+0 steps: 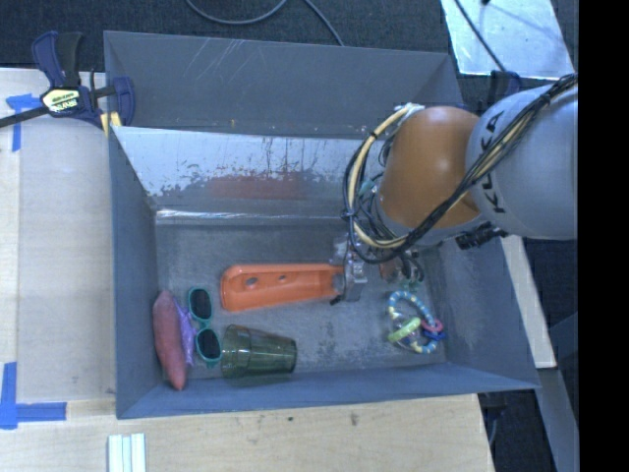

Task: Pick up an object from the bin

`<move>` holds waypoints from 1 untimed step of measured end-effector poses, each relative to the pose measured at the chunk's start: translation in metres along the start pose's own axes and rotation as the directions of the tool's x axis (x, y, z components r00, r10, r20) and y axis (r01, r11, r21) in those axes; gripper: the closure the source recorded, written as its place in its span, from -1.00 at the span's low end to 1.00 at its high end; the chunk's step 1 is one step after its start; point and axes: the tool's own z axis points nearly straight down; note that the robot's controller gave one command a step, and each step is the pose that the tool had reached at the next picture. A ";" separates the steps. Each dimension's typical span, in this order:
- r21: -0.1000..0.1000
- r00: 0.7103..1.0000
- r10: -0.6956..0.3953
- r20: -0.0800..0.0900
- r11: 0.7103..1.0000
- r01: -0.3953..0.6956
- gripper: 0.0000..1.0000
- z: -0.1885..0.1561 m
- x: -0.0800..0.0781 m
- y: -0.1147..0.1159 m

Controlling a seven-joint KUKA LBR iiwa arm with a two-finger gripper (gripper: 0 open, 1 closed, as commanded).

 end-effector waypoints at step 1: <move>-0.001 1.000 0.006 0.004 1.000 -0.006 1.00 -0.053 -0.002 -0.008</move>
Offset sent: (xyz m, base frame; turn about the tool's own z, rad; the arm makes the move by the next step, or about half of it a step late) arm 0.0202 -0.0104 0.1144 0.0915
